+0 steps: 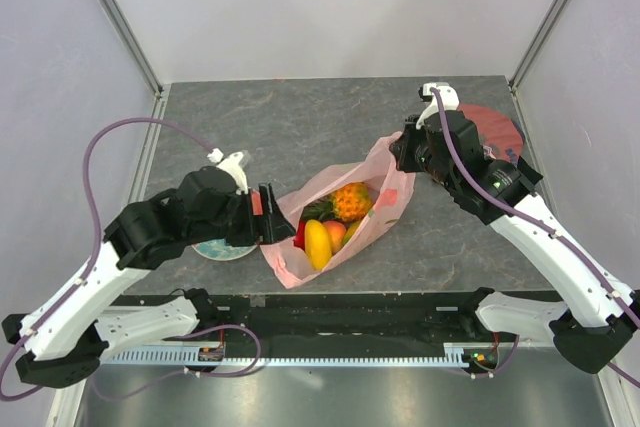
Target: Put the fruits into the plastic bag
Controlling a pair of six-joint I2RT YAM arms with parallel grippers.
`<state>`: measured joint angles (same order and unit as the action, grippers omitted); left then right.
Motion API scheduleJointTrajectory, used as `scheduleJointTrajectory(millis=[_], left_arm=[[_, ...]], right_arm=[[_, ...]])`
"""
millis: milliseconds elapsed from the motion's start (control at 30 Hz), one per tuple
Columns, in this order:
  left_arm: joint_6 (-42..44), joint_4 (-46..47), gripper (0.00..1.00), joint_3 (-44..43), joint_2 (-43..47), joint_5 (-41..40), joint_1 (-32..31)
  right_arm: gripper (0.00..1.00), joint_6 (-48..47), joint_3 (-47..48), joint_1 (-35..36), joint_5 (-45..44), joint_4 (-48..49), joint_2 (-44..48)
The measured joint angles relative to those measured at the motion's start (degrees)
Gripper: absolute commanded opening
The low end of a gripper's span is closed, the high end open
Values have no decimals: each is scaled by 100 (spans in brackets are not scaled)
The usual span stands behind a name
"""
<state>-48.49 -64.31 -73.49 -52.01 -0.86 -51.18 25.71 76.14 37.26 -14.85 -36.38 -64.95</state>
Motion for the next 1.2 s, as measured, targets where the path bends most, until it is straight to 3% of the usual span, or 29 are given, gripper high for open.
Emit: scheduleJointTrajectory(millis=[367,533,667,700,800,833,900,933,1067,1200], left_arm=[[-260,-590,83,-367,310,-442,0],[-455,-535,79,120,247,153,0],[-774,216,74,957,393,796,-2],[-846,398,72,1130,402,931,0],[-1016,938,45,1471,321,1283,-2],[-1049,1097,30,1517,258,1338,-2],[-1045,1366,15,1523,68,1362,0],[-990,1436,2,1453,-59,1329,4],[-612,1541,2,656,-804,953,116],[-214,1897,2,-428,-1414,949,1084]], right_arm=[[0,2,0,0,92,42,-4],[0,2,-2,0,129,72,-33],[0,7,-26,0,133,103,-35],[0,7,-37,0,133,114,-35],[0,4,-48,0,129,125,-35],[0,4,-48,0,129,125,-35],[0,4,-48,0,127,125,-37],[0,2,-48,0,127,129,-35],[0,-70,61,0,70,140,-120],[0,-273,638,0,-70,70,-382]])
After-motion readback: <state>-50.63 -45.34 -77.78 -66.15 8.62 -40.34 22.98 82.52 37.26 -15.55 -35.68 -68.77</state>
